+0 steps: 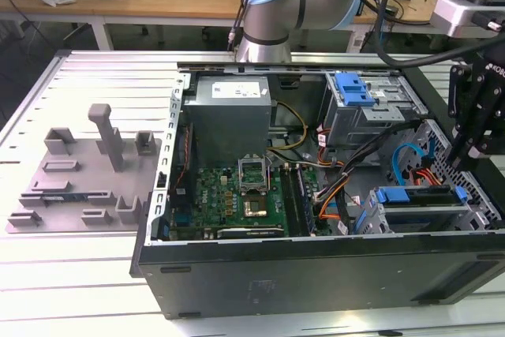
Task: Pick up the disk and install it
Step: 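Insert the first disk wire, then insert the second disk wire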
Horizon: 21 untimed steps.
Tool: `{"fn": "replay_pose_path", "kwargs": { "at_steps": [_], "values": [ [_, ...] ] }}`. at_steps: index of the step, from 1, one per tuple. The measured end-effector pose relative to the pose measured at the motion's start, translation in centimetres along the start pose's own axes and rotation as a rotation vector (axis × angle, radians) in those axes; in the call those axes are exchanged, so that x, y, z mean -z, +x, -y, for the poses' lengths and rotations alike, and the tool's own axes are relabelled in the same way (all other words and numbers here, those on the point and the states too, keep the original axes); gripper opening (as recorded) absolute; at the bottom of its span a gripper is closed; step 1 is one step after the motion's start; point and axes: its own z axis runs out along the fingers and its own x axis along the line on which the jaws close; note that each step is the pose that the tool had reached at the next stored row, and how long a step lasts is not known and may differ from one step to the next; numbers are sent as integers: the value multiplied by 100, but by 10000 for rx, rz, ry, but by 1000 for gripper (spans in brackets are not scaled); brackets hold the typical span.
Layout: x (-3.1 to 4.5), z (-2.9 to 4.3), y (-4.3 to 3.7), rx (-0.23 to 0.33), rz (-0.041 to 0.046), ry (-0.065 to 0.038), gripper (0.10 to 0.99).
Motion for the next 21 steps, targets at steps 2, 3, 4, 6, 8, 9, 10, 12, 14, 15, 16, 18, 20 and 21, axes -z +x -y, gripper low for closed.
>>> {"fn": "replay_pose_path", "kwargs": {
  "at_steps": [2,3,4,6,8,9,10,12,14,15,16,18,20,21],
  "values": [
    [0,0,0,0,-3,1,239],
    [0,0,0,0,-3,0,239],
    [0,0,-1,0,-4,1,239],
    [0,0,-1,0,-9,1,239],
    [0,0,-1,1,-10,1,239],
    [0,0,-2,0,-11,1,239],
    [0,0,-2,0,-12,1,239],
    [-1,0,-14,1,-25,1,239],
    [11,2,-84,7,-155,-21,239],
    [16,6,-111,14,-264,-55,239],
    [16,28,-128,27,-355,-133,239],
    [18,82,-142,49,-394,-259,239],
    [20,90,-154,51,-422,-278,251],
    [20,92,-167,53,-461,-287,310]
  ]
}}
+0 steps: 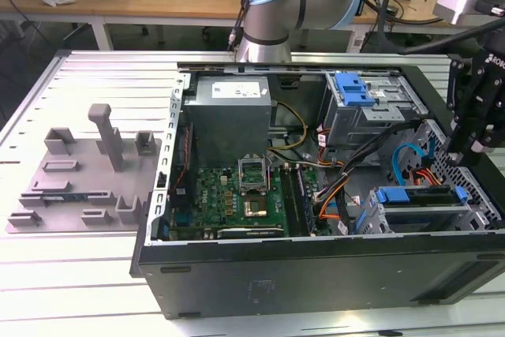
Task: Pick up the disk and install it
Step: 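Insert the second disk wire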
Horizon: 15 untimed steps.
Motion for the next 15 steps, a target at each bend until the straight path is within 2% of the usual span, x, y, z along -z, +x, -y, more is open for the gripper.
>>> {"fn": "replay_pose_path", "kwargs": {
  "at_steps": [1,2,5,12,15],
  "values": [
    [3,1,-11,0,-25,-3,310],
    [6,1,-30,0,-48,-4,376],
    [17,-1,-103,0,-101,-3,376],
    [-12,-45,-112,-1,-107,-3,376],
    [-17,-93,-111,0,-107,-1,376]
  ]
}}
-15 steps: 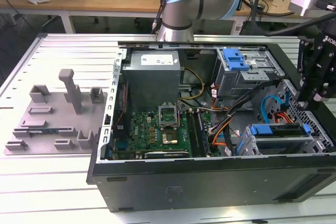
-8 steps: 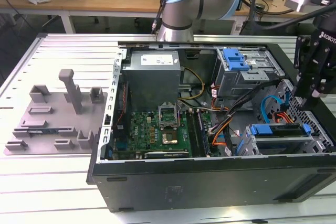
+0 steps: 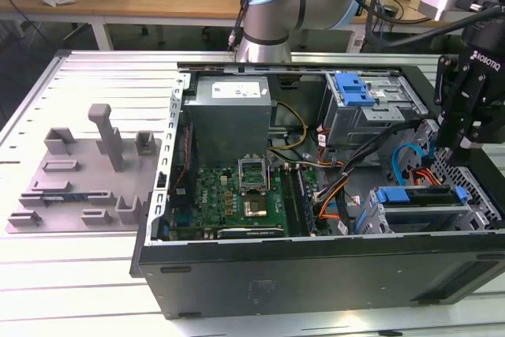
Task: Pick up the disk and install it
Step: 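Insert the second disk wire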
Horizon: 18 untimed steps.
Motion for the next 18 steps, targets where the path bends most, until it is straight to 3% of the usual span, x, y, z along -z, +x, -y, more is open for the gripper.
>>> {"fn": "replay_pose_path", "kwargs": {
  "at_steps": [5,13,16,18],
  "values": [
    [-20,-86,0,172,4,34,376],
    [-62,-88,-9,372,-1,71,376],
    [-73,-89,-10,375,-3,52,376],
    [-76,-78,-12,390,-2,-21,376]
  ]
}}
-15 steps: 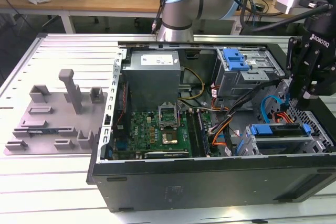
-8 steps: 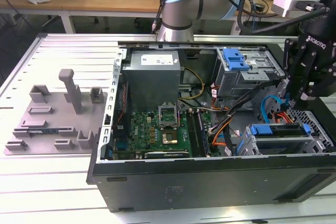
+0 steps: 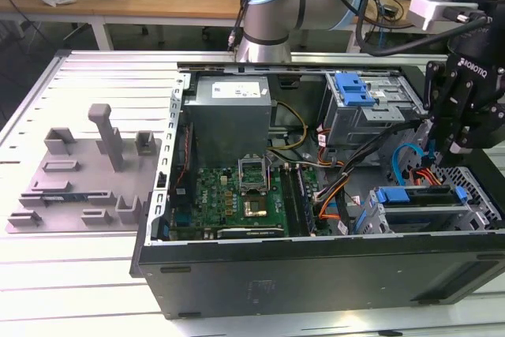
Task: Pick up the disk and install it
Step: 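Insert the second disk wire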
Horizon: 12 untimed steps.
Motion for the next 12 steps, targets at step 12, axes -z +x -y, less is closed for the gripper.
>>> {"fn": "replay_pose_path", "kwargs": {
  "at_steps": [12],
  "values": [
    [-7,-34,-1,42,74,-198,376]
  ]
}}
